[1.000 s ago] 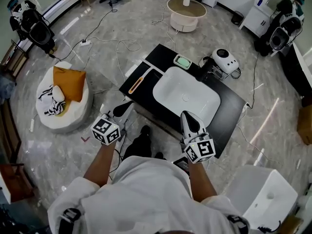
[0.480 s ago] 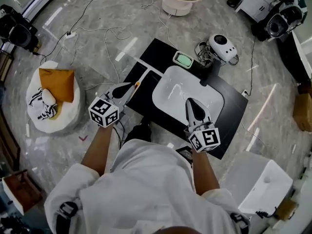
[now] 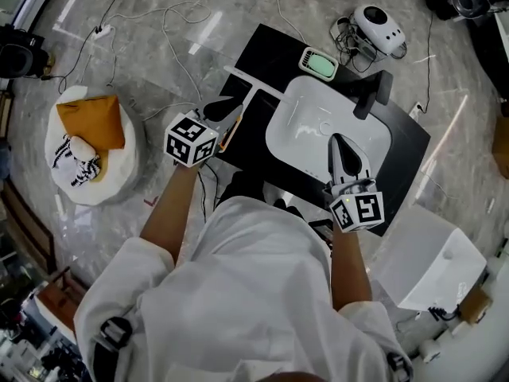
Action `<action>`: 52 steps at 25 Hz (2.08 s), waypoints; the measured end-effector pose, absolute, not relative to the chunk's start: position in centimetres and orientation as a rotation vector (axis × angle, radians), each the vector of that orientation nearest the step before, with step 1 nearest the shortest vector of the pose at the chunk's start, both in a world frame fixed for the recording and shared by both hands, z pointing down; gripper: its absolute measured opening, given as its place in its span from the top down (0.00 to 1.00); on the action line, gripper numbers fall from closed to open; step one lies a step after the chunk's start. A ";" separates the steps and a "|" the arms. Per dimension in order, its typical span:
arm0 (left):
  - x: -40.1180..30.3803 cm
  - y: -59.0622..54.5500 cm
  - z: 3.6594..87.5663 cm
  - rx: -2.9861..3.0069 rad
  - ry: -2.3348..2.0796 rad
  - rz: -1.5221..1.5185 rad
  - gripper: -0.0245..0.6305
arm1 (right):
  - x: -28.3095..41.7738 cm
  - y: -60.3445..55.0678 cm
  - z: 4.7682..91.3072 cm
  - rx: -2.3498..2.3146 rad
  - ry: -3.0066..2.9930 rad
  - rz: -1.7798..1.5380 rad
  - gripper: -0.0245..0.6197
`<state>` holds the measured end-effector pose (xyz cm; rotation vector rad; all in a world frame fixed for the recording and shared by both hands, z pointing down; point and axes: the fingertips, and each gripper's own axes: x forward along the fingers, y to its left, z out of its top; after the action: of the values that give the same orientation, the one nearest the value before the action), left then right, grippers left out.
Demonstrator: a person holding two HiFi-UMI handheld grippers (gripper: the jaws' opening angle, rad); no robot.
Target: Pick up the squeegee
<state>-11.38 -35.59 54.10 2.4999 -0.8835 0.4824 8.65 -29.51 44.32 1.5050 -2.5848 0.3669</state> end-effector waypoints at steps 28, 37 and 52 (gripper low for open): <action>-8.6 -38.5 68.9 2.170 -0.611 0.989 0.72 | 9.3 -31.8 50.8 1.587 -2.390 0.596 0.94; -8.5 -38.5 69.4 2.138 -0.616 1.015 0.77 | 9.5 -31.5 51.0 1.587 -2.386 0.599 0.94; -8.6 -38.2 69.3 2.068 -0.660 1.018 0.82 | 10.1 -30.4 50.3 1.621 -2.403 0.574 0.94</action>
<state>-8.58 -38.16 69.33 2.0676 -0.6604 1.0177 10.14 -30.44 50.26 1.6207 -2.4027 0.5737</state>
